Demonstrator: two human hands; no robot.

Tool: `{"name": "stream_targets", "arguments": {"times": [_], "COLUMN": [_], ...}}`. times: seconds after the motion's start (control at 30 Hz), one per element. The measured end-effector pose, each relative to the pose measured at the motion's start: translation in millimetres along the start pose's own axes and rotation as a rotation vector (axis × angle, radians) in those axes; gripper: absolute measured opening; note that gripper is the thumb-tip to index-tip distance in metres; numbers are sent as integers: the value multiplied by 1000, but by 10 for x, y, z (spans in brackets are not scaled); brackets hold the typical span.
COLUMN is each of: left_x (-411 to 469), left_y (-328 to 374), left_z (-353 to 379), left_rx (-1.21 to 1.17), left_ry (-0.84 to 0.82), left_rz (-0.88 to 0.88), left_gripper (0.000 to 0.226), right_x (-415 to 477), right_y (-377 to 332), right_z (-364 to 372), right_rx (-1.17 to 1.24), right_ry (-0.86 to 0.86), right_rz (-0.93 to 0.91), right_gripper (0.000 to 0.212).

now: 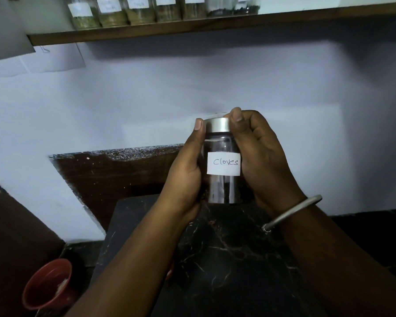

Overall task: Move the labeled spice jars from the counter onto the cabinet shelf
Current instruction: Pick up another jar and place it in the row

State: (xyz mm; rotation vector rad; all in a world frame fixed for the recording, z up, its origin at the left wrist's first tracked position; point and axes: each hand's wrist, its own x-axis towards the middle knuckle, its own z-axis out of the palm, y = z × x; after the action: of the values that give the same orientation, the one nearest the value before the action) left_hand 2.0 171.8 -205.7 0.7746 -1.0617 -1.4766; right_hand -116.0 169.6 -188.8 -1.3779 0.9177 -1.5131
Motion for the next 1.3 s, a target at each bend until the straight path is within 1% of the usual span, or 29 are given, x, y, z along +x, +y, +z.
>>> {"name": "stream_targets", "arguments": {"times": [0.13,0.2,0.4,0.5,0.53,0.6,0.63,0.7,0.83,0.93,1.0,1.13,1.23,1.3], "left_x": [25,35,93,140,160,215,245,333,562,782,958,1328,1663,1948], "left_y": [-7,-3,-1,34,53,96,127,208,407,590,708,968,1220,1404], "left_z": [19,24,20,32,35,43,52,91,215,353,455,673,855,933], "left_rx": [-22,-34,-29,-5,5,24,30,40,39,77,145,255,348,451], "left_ry": [-23,-34,-41,-45,-43,-40,-40,-43,-64,-36,-30,-57,-94,-65], "left_rz": [1,-9,-17,-16,-13,7,20,49,116,203,265,307,435,560], "left_gripper": [52,50,52,58,60,61,61,59,52,51,51,54,46,46], "right_x": [-15,-11,22,55,71,96,102,108,152,347,547,951,1308,1604], "right_y": [-56,-74,-57,-85,-95,-118,-123,-156,-297,-460,-580,-812,-939,-1024], "right_z": [-38,-46,-62,-104,-126,-180,-209,-254,-306,-360,-416,-489,-576,-661], "right_rx": [22,15,-3,3,-6,-90,-149,-275,-557,-672,-692,-697,-617,-614], "right_ry": [-27,-40,-45,-46,-45,-29,-16,0,-38,-40,-35,1,40,68], "right_rz": [42,43,43,45,42,19,-4,-65,-208,-262,-284,-332,-367,-382], "right_gripper": [57,62,61,65,63,58,60,72,99,110,111,108,102,99]}}
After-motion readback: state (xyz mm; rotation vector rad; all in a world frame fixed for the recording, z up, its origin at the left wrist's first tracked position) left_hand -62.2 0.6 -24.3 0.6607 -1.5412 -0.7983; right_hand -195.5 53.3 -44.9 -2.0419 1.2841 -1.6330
